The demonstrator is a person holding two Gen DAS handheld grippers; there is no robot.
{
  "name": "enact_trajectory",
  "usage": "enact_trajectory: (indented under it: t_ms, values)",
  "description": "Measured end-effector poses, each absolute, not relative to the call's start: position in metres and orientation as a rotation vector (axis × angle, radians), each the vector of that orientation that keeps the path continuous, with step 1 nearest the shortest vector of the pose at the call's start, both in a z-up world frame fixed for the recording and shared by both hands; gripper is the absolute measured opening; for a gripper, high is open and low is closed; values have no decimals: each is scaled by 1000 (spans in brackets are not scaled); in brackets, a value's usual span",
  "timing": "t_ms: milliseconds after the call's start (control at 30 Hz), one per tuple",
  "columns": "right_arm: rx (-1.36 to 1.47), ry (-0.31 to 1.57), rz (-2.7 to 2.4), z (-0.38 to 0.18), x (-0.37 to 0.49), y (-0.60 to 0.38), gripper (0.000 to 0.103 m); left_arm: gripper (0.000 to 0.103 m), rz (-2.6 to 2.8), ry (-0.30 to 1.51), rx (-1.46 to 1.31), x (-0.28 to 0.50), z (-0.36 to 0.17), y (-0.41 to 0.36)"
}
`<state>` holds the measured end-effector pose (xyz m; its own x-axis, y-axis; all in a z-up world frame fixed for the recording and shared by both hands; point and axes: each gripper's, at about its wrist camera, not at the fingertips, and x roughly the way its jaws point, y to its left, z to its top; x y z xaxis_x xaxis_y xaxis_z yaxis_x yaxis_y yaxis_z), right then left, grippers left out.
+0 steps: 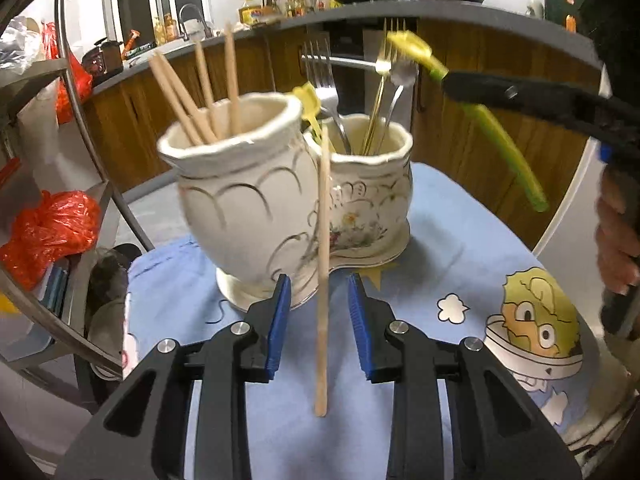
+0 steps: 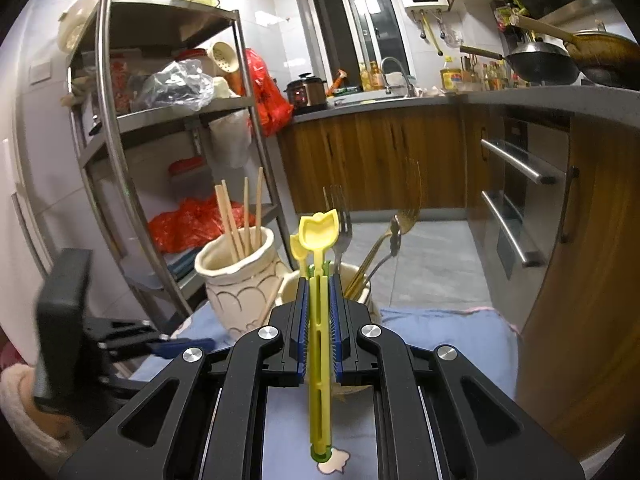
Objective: Organize utensils
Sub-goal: 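Carry the chopstick to the tall cup while the right tool carries the yellow stick to the small cup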
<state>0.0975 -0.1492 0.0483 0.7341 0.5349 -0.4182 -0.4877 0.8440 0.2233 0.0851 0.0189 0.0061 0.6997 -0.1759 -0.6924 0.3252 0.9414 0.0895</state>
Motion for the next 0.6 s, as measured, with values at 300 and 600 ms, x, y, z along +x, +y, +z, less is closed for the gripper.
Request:
enact_trajectory:
  t_ms: [300,600]
  values:
    - [116,470,572,53,89,-155,11,6,-255,783,229,101,-10,9]
    - [224,419,617,64,112,-158,11,6,-326,560,143,64,55,31]
